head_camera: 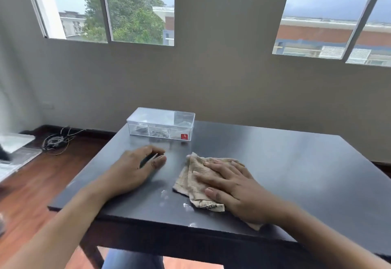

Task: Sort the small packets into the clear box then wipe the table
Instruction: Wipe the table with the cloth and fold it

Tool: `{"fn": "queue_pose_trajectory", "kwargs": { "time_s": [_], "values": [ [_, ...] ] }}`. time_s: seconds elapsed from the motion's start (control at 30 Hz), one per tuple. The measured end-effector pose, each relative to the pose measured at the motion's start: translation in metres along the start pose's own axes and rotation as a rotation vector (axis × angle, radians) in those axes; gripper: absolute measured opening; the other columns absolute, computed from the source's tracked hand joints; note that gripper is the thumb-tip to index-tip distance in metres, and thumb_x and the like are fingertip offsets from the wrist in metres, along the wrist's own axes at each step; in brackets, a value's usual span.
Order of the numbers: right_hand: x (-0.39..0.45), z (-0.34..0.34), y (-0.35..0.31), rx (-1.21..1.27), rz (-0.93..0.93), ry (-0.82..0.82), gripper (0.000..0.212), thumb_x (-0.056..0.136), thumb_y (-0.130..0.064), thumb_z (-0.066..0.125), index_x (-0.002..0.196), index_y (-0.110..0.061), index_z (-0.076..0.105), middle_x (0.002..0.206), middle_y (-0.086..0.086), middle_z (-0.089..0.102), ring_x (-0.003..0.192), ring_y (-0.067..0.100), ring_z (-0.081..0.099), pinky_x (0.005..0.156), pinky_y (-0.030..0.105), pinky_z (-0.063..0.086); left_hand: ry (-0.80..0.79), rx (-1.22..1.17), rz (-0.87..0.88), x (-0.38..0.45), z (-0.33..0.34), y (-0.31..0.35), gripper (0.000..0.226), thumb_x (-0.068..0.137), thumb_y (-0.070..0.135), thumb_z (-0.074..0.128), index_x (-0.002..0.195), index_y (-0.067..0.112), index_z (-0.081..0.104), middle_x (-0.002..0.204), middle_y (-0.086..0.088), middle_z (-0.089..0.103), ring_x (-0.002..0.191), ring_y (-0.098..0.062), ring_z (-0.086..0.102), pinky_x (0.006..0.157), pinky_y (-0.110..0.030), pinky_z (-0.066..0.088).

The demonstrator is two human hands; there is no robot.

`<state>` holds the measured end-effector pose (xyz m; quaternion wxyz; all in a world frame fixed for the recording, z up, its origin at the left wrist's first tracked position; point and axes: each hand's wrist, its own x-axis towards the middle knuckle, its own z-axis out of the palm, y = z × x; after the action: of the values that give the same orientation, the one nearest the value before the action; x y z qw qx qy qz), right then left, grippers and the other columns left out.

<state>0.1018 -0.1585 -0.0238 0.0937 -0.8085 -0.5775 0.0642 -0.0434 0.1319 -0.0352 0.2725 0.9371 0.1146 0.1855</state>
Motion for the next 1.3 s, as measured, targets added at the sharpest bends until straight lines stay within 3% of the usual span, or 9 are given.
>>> {"fn": "queue_pose_trajectory", "kwargs": {
  "time_s": [0.17,0.33,0.47,0.57,0.7,0.77,0.9,1.07,1.3],
  "values": [
    [-0.001,-0.001,0.007,0.019,0.01,0.026,0.046,0.103,-0.063,0.025,0.149,-0.065,0.02,0.164,-0.033,0.006,0.153,-0.004,-0.005,0.124,0.033,-0.006,0.033,0.013,-0.031,-0.011,-0.012,-0.022,0.048,0.095,0.068,0.045,0.122,0.036,0.068,0.128,0.026,0.065,0.118,0.008,0.058,0.105,-0.025,0.043],
    [0.047,-0.005,0.041,-0.062,0.446,0.043,0.054,0.097,-0.071,0.017,0.151,-0.062,0.015,0.171,-0.008,0.005,0.158,0.021,-0.002,0.123,0.052,-0.007,-0.047,0.246,0.004,-0.014,-0.002,-0.013,0.066,0.088,0.074,0.03,0.139,0.041,0.054,0.154,0.021,0.046,0.145,-0.007,0.041,0.12,-0.036,0.029],
    [0.033,0.009,-0.009,-0.052,0.195,0.029,0.059,0.093,-0.078,0.015,0.15,-0.066,0.009,0.17,-0.016,-0.001,0.157,0.014,-0.009,0.124,0.051,-0.008,-0.066,0.278,-0.027,-0.019,0.004,-0.007,0.06,0.094,0.07,0.03,0.146,0.044,0.045,0.161,0.021,0.036,0.152,-0.005,0.028,0.121,-0.034,0.019],
    [0.024,0.001,0.008,0.009,0.067,0.026,0.055,0.094,-0.076,0.02,0.149,-0.067,0.016,0.167,-0.028,0.005,0.155,0.004,-0.003,0.126,0.043,-0.003,-0.074,0.281,-0.046,-0.02,0.004,-0.004,0.049,0.102,0.059,0.038,0.148,0.043,0.043,0.163,0.02,0.033,0.153,-0.005,0.024,0.123,-0.035,0.016],
    [0.047,-0.012,0.057,-0.07,0.431,0.08,0.07,0.085,-0.081,0.011,0.151,-0.059,0.02,0.169,-0.018,0.01,0.157,0.015,0.005,0.124,0.048,0.0,-0.077,0.27,-0.051,-0.02,0.004,-0.005,0.047,0.102,0.057,0.039,0.147,0.044,0.044,0.163,0.02,0.034,0.153,-0.004,0.023,0.123,-0.035,0.016],
    [0.057,-0.006,0.048,-0.102,0.525,0.069,0.065,0.093,-0.075,0.015,0.154,-0.055,0.018,0.171,-0.008,0.007,0.157,0.022,0.004,0.122,0.053,-0.002,-0.068,0.267,-0.055,-0.02,0.003,-0.005,0.047,0.102,0.057,0.04,0.146,0.044,0.044,0.162,0.022,0.034,0.153,-0.003,0.023,0.122,-0.034,0.016],
    [0.042,0.006,-0.003,-0.078,0.375,0.058,0.062,0.096,-0.073,0.017,0.155,-0.056,0.013,0.171,-0.006,0.003,0.157,0.022,-0.002,0.123,0.051,-0.007,-0.062,0.253,-0.061,-0.02,0.003,-0.005,0.045,0.102,0.055,0.04,0.146,0.045,0.044,0.162,0.023,0.033,0.153,-0.003,0.024,0.121,-0.032,0.015],
    [0.024,0.006,0.003,-0.013,0.26,0.031,0.069,0.084,-0.085,0.013,0.151,-0.064,0.013,0.169,-0.017,0.006,0.156,0.01,-0.004,0.125,0.044,-0.007,-0.049,0.252,-0.074,-0.024,0.003,-0.004,0.043,0.104,0.052,0.04,0.145,0.044,0.045,0.162,0.021,0.034,0.153,-0.004,0.024,0.121,-0.033,0.014],
    [0.052,0.005,0.003,-0.056,0.518,0.088,0.062,0.097,-0.071,0.019,0.156,-0.052,0.016,0.171,-0.007,0.005,0.157,0.023,0.002,0.125,0.051,-0.006,-0.053,0.258,-0.082,-0.026,0.002,-0.002,0.044,0.103,0.055,0.04,0.145,0.045,0.044,0.162,0.021,0.033,0.153,-0.005,0.025,0.122,-0.034,0.014]
  ]
}}
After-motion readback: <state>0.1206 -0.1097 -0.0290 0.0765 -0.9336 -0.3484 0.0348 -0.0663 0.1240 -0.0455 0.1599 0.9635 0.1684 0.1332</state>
